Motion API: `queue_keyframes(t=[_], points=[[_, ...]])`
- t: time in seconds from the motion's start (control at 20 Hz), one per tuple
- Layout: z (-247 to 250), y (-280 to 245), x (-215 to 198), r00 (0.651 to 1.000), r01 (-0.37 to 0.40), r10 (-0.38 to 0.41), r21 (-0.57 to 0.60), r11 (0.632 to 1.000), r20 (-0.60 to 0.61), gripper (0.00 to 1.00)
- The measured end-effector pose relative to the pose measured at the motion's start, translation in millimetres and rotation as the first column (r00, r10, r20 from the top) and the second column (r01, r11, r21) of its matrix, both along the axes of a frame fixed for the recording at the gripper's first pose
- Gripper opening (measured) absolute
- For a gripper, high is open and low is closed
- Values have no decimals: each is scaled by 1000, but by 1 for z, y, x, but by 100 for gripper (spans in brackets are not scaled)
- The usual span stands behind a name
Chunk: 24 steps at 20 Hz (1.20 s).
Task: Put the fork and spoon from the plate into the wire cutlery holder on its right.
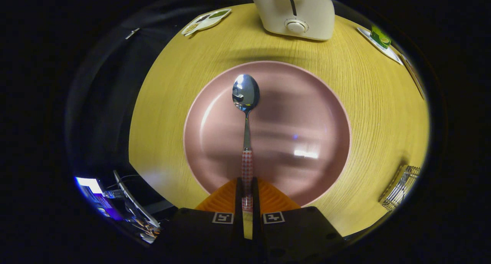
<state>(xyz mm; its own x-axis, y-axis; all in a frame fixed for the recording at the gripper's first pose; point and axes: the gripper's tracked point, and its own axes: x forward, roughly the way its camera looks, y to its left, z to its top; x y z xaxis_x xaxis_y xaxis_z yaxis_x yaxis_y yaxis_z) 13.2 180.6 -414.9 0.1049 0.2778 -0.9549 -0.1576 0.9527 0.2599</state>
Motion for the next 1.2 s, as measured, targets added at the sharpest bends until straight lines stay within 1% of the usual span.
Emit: queue_keyframes(t=[0.1, 0.15, 0.35, 0.6, 0.8, 0.95, 1.2], points=[[5, -5, 1, 1000, -5, 5, 10, 1000, 10, 13], [10, -7, -2, 1000, -7, 7, 18, 1000, 7, 9], [27, -16, -3, 1000, 4, -5, 54, 999, 26, 9], [68, -32, -17, 1000, 2, -6, 122, 992, 29, 9], [104, -64, -28, 998, -21, 13, 133, 991, 57, 9], [130, -92, -40, 998, 9, -18, 151, 988, 57, 9], [162, -148, -64, 998, 29, -36, 114, 993, 54, 9]])
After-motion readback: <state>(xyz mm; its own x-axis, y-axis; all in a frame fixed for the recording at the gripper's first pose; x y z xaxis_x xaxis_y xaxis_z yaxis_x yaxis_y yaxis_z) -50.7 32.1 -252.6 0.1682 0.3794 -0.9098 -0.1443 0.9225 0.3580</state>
